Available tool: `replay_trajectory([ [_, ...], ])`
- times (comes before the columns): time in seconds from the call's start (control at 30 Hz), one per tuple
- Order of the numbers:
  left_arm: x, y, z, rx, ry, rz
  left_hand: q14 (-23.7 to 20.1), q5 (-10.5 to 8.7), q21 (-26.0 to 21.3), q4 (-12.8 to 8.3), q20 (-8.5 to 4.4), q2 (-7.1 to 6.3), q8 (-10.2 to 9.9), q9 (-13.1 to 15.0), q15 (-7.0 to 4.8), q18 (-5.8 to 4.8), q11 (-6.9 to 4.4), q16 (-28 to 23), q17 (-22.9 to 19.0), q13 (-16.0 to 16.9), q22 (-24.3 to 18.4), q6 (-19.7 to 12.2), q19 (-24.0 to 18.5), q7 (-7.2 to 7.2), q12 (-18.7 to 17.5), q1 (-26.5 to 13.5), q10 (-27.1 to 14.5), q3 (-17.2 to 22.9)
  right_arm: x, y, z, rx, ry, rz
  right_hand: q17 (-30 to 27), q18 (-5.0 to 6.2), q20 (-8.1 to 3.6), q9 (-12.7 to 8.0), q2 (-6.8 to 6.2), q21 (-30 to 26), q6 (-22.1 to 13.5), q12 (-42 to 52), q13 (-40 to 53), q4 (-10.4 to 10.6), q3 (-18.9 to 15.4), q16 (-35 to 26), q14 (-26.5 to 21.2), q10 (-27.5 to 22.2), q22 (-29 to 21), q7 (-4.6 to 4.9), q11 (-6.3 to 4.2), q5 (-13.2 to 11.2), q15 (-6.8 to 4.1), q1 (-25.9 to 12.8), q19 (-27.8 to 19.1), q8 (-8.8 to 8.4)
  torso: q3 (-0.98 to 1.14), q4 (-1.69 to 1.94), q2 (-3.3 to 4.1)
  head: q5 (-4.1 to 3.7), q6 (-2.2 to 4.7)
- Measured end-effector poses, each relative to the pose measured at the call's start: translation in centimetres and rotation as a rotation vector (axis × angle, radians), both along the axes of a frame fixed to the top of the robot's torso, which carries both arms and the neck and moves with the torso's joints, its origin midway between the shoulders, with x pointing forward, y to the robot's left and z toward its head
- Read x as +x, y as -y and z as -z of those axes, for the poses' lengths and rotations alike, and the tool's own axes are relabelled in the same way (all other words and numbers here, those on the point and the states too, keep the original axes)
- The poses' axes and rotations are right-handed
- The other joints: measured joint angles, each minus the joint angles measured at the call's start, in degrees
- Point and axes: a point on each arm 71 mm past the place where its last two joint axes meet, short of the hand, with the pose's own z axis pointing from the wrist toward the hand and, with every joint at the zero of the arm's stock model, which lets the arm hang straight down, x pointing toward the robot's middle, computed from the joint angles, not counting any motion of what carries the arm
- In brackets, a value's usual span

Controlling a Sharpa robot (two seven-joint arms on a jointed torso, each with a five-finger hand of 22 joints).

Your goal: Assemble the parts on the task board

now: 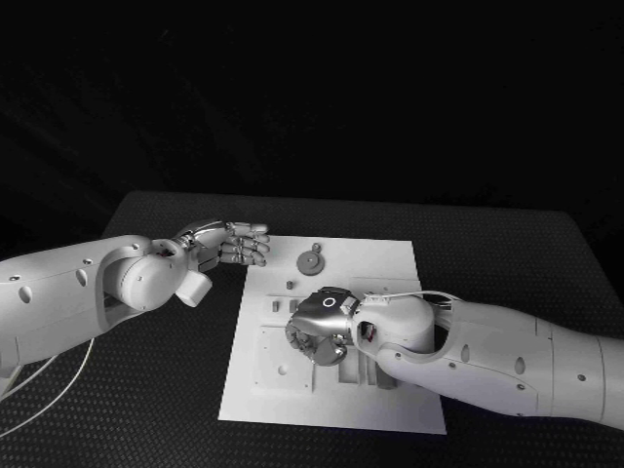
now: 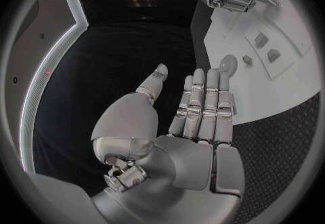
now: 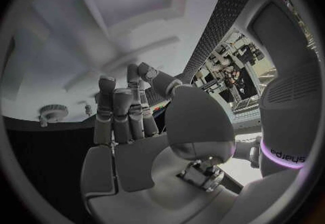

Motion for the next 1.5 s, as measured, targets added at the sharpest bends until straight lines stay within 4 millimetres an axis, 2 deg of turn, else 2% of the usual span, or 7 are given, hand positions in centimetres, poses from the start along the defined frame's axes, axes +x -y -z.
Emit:
replay_trajectory([
  [0.4,0.0,0.0,0.0,0.001,-0.001,0.002,0.0,0.00,0.0,0.0,0.00,0.00,0.0,0.0,0.00,0.00,0.00,0.0,0.0,0.0,0.0,0.0,0.0,0.00,0.0,0.0,0.0,0.0,0.1,0.1,0.1,0.003,-0.002,0.006,0.0,0.00,0.10,-0.1,-0.24,0.0,-0.9,-1.5,0.1,0.2,0.2,-0.6,-0.4,-1.3,0.0,0.40,0.44,0.0,0.37,-0.2,-0.4,-0.55,0.03,-0.03,-0.01,-0.04,0.22],
  [0.6,0.0,0.0,0.0,0.001,-0.002,0.001,0.0,0.00,0.0,0.0,0.00,0.00,0.0,0.0,0.00,0.00,0.00,0.0,0.0,0.0,0.0,0.0,0.0,0.00,0.0,0.0,0.0,0.0,0.2,0.4,0.1,0.013,-0.010,0.015,0.0,0.07,0.08,-1.6,-4.21,-0.4,-5.9,-2.8,-0.3,0.2,-1.1,-0.7,-1.0,-4.6,0.0,2.42,1.66,0.1,1.63,-1.0,-0.7,-3.83,0.03,-0.05,-0.06,-0.09,0.35],
  [0.7,0.0,0.0,0.0,0.001,-0.002,0.001,0.0,0.00,0.0,0.0,0.00,0.00,0.0,0.0,0.00,0.00,0.00,0.0,0.0,0.0,0.0,0.0,0.0,0.00,0.0,0.0,0.0,0.0,0.3,0.4,0.1,0.019,-0.013,0.018,0.0,0.06,0.09,-2.0,-5.03,-0.4,-7.0,-2.9,-1.7,0.2,-1.8,-0.7,-1.1,-5.4,0.0,2.85,1.81,0.1,1.96,-1.7,-0.9,-4.51,0.03,-0.04,-0.06,-0.12,0.39],
  [0.83,0.0,0.0,0.0,0.002,-0.002,0.001,0.0,0.00,0.0,0.0,0.00,0.00,0.0,0.0,0.00,0.00,0.00,0.0,0.0,0.0,0.0,0.0,0.0,0.00,0.0,0.0,0.0,0.0,0.3,0.5,0.1,0.026,-0.016,0.021,0.1,0.06,0.17,-2.5,-5.72,-0.7,-8.1,-3.0,-2.2,0.3,-3.2,-0.7,-1.3,-6.4,0.0,2.58,1.45,0.1,2.56,-2.4,-1.0,-4.99,0.03,-0.03,-0.04,-0.14,0.50],
  [1.0,0.0,0.0,0.0,0.002,-0.002,0.002,0.0,0.00,0.0,0.0,0.00,0.00,0.0,0.0,0.00,0.00,0.00,0.0,0.0,0.0,0.0,0.0,0.0,0.00,0.0,0.0,0.0,0.0,0.2,0.7,0.0,0.037,-0.014,0.026,0.2,0.06,0.18,-2.7,-5.72,-0.7,-8.7,-3.2,-3.2,0.3,-3.6,-0.7,-1.5,-7.7,0.0,2.63,2.39,0.1,2.77,-2.4,-1.0,-5.24,0.03,-0.03,-0.02,-0.19,0.56],
  [1.2,0.0,0.0,0.0,0.002,-0.002,0.002,0.0,0.00,0.0,0.0,0.00,0.00,0.0,0.0,0.00,0.00,0.00,0.0,0.1,0.0,0.0,0.0,0.0,0.00,0.0,0.0,0.0,0.0,0.0,1.6,-0.1,0.046,-0.009,0.037,0.3,0.04,0.27,-2.7,-5.94,-0.7,-8.6,-2.7,-2.9,0.3,-4.0,-0.7,-1.2,-7.8,0.0,2.44,2.47,0.1,3.05,-2.6,-1.1,-5.24,0.03,-0.06,-0.01,-0.31,0.81],
  [1.5,0.2,0.1,0.0,-0.001,0.004,-0.001,-0.2,0.00,0.0,0.0,0.23,-0.21,-0.3,-0.2,0.24,0.00,0.67,-0.7,0.1,0.0,-0.3,0.0,-0.3,0.00,-0.6,0.2,-0.7,0.0,0.5,3.2,-3.8,0.134,0.048,0.059,0.3,0.04,0.46,-2.8,-6.47,-0.7,-7.7,-2.2,-2.8,0.5,-4.7,-0.7,-0.7,-7.5,0.0,2.48,3.08,0.1,2.75,-3.2,-0.5,-5.01,0.08,-0.10,-0.10,-0.74,1.82],
])
